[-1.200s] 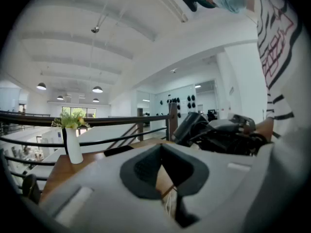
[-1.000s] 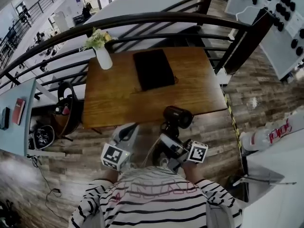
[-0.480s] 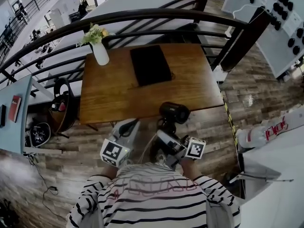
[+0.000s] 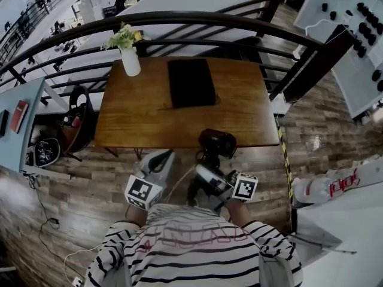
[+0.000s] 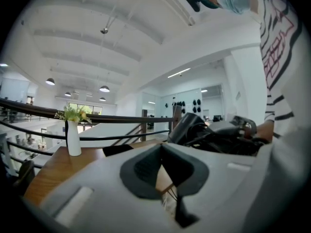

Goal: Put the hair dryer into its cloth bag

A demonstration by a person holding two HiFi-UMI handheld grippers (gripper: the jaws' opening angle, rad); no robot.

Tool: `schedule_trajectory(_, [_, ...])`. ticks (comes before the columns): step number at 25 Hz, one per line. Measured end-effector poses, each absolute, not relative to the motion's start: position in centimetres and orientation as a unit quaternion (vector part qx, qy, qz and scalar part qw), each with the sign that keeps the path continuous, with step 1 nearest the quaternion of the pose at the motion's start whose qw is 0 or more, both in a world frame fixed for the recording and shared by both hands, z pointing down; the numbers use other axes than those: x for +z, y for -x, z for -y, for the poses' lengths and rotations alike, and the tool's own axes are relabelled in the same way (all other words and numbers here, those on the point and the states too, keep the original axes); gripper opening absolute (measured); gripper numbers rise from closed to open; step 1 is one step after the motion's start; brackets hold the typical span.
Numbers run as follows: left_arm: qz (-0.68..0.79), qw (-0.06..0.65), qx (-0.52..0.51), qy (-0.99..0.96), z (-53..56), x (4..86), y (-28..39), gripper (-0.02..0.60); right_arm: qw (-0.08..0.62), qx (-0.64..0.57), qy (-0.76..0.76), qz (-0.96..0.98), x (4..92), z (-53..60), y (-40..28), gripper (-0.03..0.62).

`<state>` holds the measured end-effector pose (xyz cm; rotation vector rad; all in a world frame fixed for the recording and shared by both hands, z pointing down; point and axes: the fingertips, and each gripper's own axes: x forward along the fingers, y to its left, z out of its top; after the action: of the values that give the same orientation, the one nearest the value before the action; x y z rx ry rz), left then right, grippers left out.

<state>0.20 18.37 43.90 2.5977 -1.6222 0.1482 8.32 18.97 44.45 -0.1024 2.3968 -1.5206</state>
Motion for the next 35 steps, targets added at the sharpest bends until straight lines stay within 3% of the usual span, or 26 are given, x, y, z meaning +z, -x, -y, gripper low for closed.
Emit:
schedule_trajectory(13, [0.558, 0.056, 0.043, -0.827, -15.4, 45.2, 0.1, 0.003, 0.136, -0.533, 0.040, -0.834, 45.4, -14.5, -8.5, 0.184])
schedule_trajectory(35, [0.436, 0.053, 0.107, -0.892, 0.8, 47.8, 10.4, 0.005, 0.183, -0.525, 0.153, -0.817, 46.0, -2.6, 1.5, 0.184])
